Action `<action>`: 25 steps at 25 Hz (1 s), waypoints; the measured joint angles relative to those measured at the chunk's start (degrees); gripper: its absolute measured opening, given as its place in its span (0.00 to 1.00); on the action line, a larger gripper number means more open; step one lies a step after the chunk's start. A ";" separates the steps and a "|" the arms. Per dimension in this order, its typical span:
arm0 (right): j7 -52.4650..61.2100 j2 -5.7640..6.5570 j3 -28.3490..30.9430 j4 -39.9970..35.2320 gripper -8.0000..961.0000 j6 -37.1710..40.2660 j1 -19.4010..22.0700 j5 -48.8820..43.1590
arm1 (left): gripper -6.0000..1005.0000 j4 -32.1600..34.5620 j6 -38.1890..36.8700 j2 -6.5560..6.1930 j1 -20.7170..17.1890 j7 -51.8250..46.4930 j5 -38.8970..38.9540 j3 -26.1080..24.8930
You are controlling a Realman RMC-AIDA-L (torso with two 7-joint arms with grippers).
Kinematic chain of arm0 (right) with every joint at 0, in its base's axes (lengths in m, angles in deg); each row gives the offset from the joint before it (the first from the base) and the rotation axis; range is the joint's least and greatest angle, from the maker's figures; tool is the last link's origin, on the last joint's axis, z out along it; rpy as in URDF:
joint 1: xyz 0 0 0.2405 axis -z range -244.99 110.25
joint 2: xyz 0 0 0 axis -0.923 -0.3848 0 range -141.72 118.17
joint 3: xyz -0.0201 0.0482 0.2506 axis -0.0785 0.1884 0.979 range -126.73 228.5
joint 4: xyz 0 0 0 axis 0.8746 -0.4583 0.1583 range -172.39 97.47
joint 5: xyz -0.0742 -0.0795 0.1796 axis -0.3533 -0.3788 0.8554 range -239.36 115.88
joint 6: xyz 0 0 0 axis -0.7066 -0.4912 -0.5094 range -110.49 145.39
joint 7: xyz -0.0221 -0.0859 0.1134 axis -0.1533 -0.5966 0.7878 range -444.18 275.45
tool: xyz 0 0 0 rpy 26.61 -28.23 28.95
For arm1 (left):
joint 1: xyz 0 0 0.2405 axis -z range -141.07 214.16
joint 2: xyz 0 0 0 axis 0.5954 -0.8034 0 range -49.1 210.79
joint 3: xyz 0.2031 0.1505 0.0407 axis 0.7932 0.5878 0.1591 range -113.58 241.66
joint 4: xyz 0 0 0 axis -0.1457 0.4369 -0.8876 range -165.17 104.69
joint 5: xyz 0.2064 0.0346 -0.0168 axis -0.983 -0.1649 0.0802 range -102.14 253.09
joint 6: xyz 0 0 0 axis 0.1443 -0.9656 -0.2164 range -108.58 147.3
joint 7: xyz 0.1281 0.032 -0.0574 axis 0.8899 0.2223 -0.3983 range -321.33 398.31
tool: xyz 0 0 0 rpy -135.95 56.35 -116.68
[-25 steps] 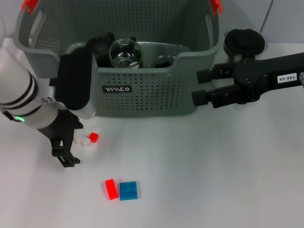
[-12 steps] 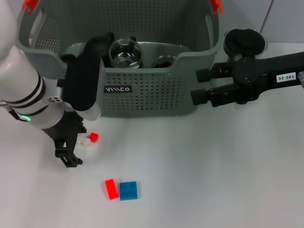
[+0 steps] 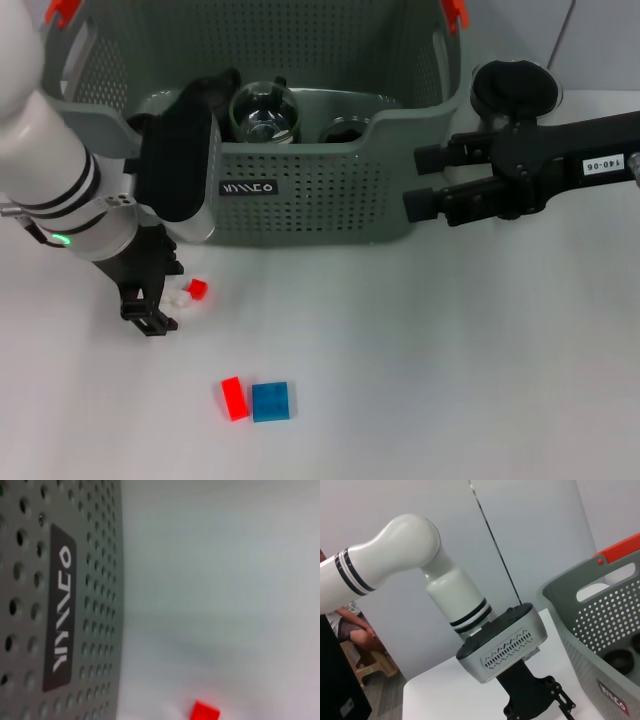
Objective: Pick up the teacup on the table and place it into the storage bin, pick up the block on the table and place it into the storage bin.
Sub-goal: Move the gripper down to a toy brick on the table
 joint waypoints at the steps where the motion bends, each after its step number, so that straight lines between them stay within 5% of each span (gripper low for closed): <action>1: -0.05 0.00 0.00 0.00 0.96 -0.01 0.01 0.00 | 0.71 0.67 0.44 -0.04 0.26 0.00 -0.04 0.00; 14: -0.15 0.01 0.00 0.00 0.96 -0.04 0.20 -0.01 | 0.71 3.13 1.51 -0.05 1.35 0.03 -0.38 -0.03; 25: -0.21 0.09 0.00 0.00 0.96 -0.11 0.21 0.00 | 0.40 4.34 1.76 -0.31 2.29 -0.64 -0.47 -1.43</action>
